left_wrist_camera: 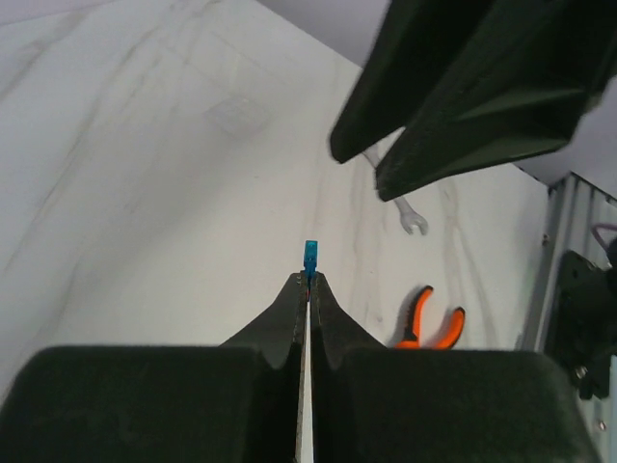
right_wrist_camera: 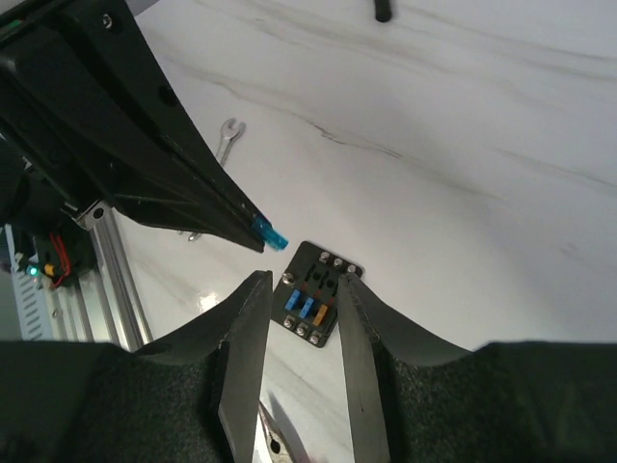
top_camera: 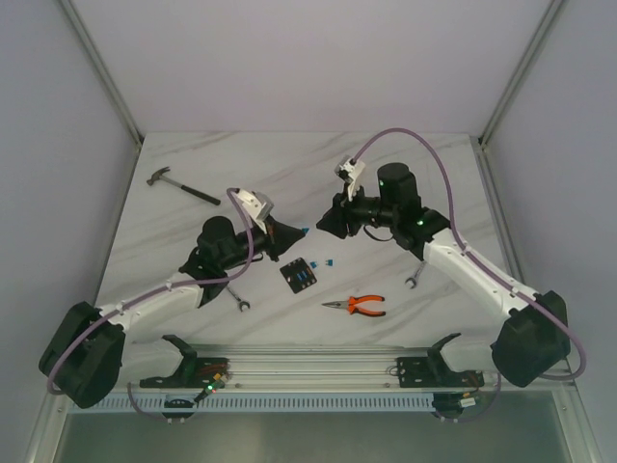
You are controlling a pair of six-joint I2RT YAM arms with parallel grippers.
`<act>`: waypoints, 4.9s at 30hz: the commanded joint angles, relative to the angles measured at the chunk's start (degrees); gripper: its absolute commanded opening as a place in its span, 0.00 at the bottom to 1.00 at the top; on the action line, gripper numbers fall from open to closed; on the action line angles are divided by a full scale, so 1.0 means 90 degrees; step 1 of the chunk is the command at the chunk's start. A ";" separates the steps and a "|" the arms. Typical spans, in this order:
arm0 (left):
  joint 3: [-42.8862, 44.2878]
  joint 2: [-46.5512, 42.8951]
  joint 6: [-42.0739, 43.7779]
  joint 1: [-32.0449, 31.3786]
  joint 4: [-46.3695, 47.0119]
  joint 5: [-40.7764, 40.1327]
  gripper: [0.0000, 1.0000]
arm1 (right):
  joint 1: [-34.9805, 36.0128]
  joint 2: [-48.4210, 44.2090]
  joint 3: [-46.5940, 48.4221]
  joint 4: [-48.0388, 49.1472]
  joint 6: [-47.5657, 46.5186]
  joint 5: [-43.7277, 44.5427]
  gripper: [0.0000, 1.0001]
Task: Snap on the fuse box
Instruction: Pick up the fuse from the center of the board, then install the fuse at the fuse box base.
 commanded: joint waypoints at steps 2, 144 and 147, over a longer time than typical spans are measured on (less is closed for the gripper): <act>0.0291 -0.0139 0.0630 0.0059 -0.0168 0.1315 0.00 | -0.0043 0.0098 0.0285 -0.0091 -0.0677 -0.1093 0.41; -0.1225 0.0063 -0.4472 -0.0045 -0.1364 -0.2170 0.55 | 0.2208 0.2522 0.0545 -0.0251 0.1298 0.4430 0.00; -0.1236 0.0284 -0.4583 -0.0041 -0.1242 -0.2144 0.52 | 0.2251 0.2659 0.0521 -0.0190 0.1327 0.4501 0.00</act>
